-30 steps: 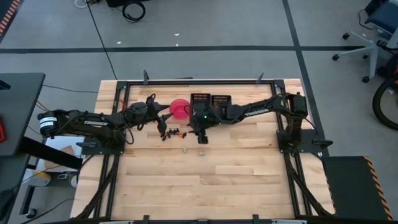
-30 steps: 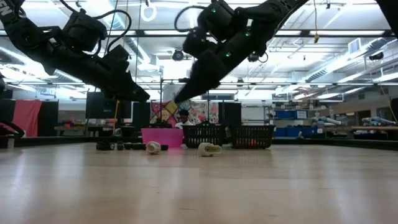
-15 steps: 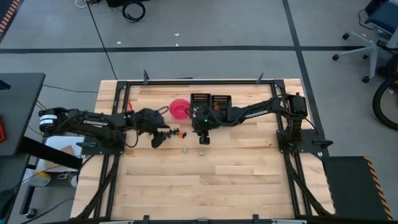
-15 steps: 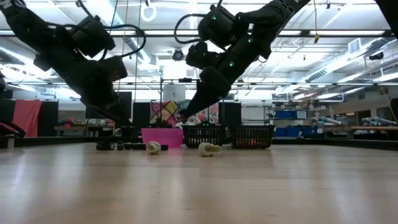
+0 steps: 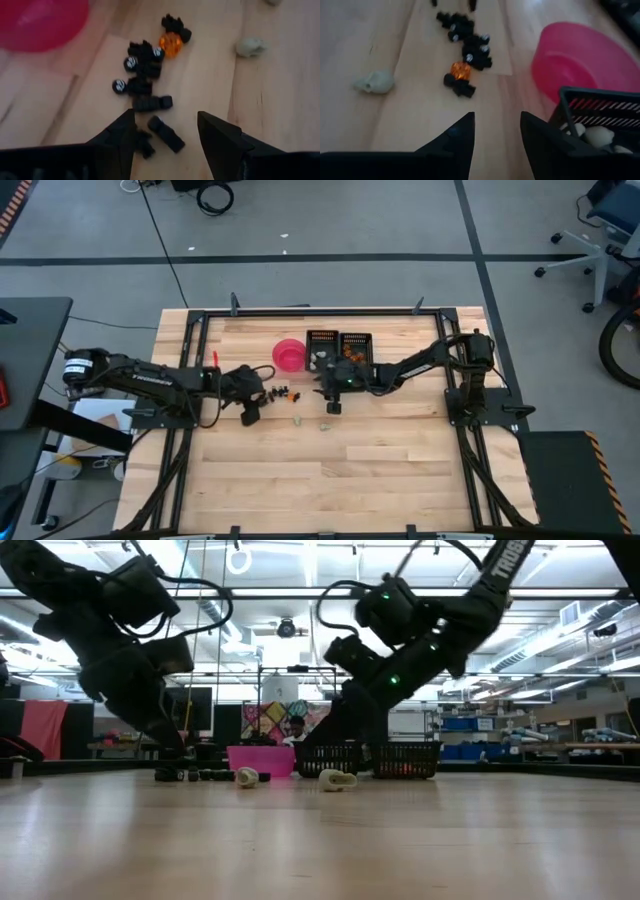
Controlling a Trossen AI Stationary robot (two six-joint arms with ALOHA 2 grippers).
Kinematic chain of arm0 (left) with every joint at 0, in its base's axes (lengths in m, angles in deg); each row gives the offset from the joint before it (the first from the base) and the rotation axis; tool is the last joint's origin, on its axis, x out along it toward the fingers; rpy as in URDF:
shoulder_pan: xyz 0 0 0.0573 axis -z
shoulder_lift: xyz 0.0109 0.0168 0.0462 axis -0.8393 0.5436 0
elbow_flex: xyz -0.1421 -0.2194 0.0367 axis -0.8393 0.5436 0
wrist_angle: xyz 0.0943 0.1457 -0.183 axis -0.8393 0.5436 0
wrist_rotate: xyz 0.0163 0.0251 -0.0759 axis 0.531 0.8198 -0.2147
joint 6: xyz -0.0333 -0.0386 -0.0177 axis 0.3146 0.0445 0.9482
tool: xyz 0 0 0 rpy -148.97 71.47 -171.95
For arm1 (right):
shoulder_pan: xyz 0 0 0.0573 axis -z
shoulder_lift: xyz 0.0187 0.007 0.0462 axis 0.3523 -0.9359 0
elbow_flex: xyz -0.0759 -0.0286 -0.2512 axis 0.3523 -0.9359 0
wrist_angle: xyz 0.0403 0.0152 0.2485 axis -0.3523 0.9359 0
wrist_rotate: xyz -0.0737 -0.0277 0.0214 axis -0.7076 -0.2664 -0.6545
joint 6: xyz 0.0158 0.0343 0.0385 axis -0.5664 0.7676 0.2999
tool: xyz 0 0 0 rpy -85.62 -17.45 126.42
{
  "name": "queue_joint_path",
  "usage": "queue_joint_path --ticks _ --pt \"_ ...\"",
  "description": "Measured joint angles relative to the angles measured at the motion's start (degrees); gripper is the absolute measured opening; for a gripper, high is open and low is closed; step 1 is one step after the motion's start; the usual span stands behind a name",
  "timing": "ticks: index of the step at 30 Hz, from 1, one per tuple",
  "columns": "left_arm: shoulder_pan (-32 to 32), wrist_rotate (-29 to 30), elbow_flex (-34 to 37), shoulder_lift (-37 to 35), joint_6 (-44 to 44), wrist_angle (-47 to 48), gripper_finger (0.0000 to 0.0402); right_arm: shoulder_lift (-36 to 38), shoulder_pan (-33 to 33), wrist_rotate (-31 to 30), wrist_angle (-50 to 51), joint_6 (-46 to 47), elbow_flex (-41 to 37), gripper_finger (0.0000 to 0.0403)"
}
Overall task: Sort Halloween decoration
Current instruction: Put the black skeleton toy into the red bowl
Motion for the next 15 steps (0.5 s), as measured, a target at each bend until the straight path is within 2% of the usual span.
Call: queue_joint_path --ticks 5,15 --pt "2.48 1.40 0.00 0.00 3.93 1.92 0.0173 -0.02 0.00 -0.64 -6.54 0.39 -3.62 0.0162" --pt "8.00 9.11 -0.04 4.70 5.49 0.77 0.0172 -0.02 0.00 -0.64 -6.34 1.35 -3.91 0.0162"
